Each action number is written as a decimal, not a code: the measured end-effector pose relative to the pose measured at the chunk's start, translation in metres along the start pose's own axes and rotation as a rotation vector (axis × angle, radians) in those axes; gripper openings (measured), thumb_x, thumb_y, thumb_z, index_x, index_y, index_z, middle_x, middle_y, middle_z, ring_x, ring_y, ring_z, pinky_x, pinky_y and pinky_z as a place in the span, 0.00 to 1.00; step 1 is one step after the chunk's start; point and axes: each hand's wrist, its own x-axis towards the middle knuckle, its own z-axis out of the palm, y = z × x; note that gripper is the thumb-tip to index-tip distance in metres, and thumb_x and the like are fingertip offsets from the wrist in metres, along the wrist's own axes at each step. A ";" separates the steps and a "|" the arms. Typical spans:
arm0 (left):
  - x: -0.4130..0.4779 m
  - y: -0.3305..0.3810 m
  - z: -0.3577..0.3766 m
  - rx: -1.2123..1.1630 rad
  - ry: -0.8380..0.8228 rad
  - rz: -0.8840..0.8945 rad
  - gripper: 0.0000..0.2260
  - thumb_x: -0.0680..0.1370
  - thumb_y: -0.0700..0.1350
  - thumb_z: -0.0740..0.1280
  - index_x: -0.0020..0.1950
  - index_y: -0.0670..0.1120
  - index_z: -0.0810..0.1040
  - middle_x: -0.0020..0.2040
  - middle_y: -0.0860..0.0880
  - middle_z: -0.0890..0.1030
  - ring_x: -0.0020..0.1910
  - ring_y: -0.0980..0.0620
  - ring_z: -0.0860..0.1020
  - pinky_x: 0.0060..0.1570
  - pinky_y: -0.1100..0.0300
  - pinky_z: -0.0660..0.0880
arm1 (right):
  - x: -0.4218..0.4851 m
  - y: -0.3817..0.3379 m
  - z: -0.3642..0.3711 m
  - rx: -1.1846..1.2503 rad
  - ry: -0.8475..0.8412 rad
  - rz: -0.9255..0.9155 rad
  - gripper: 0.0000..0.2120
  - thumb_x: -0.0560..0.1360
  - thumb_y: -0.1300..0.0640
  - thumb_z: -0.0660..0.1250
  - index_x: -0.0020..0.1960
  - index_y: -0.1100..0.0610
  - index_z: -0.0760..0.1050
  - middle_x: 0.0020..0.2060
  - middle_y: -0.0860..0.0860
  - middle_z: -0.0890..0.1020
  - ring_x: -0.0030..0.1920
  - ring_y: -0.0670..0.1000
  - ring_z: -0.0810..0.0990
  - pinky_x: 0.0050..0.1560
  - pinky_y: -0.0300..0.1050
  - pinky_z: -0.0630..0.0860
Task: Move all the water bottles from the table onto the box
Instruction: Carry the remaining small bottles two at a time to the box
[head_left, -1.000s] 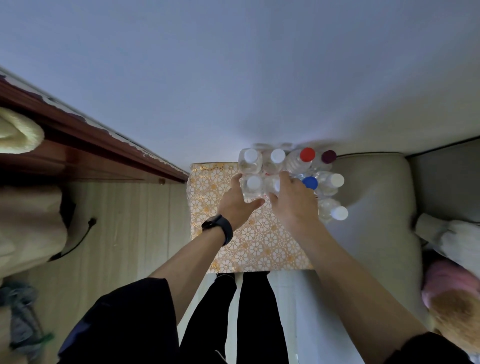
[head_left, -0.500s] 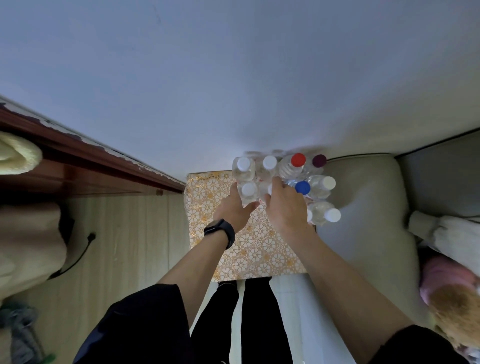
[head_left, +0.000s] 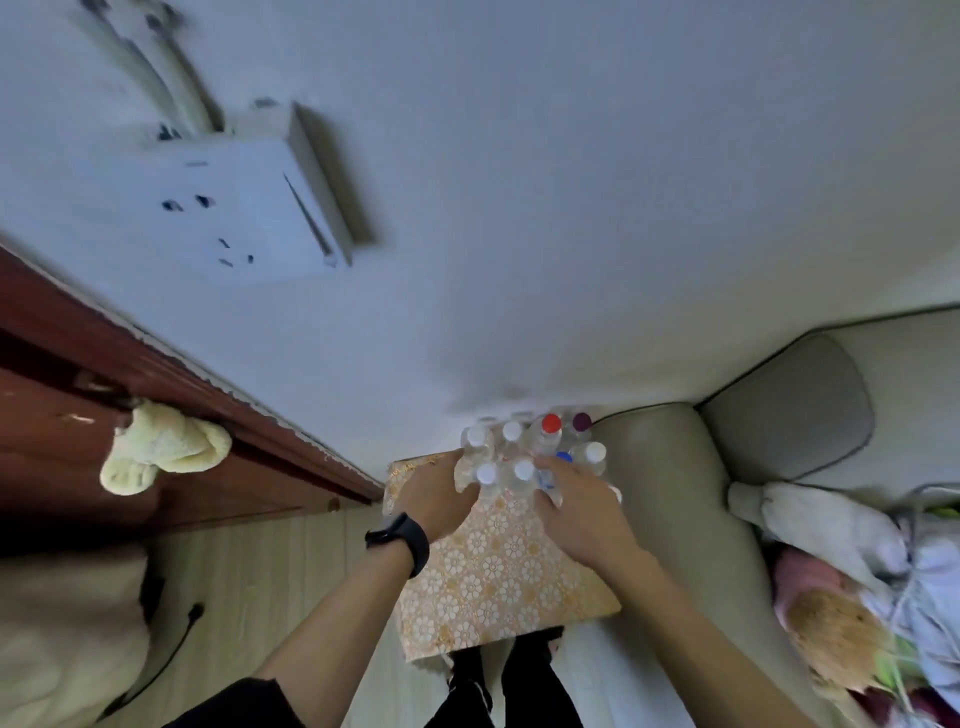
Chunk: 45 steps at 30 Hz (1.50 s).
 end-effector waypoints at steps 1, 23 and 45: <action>-0.010 0.004 -0.010 -0.002 0.013 0.011 0.27 0.81 0.55 0.63 0.79 0.51 0.61 0.72 0.46 0.74 0.66 0.46 0.75 0.62 0.53 0.74 | -0.014 -0.004 -0.010 0.030 0.033 -0.002 0.21 0.81 0.50 0.62 0.73 0.48 0.69 0.65 0.48 0.78 0.63 0.52 0.77 0.61 0.46 0.74; -0.168 -0.058 -0.027 -0.144 0.522 -0.406 0.25 0.81 0.55 0.60 0.78 0.53 0.64 0.73 0.48 0.73 0.71 0.46 0.69 0.72 0.49 0.64 | -0.029 -0.089 -0.034 -0.068 0.018 -0.647 0.09 0.77 0.55 0.71 0.57 0.51 0.83 0.59 0.47 0.83 0.66 0.53 0.75 0.67 0.51 0.69; -0.881 0.021 0.348 -0.452 1.615 -2.070 0.24 0.78 0.55 0.67 0.73 0.50 0.71 0.68 0.47 0.77 0.67 0.46 0.74 0.67 0.49 0.70 | -0.718 -0.221 0.241 -0.240 -1.038 -2.492 0.17 0.78 0.45 0.66 0.65 0.48 0.77 0.66 0.49 0.78 0.73 0.54 0.66 0.77 0.49 0.59</action>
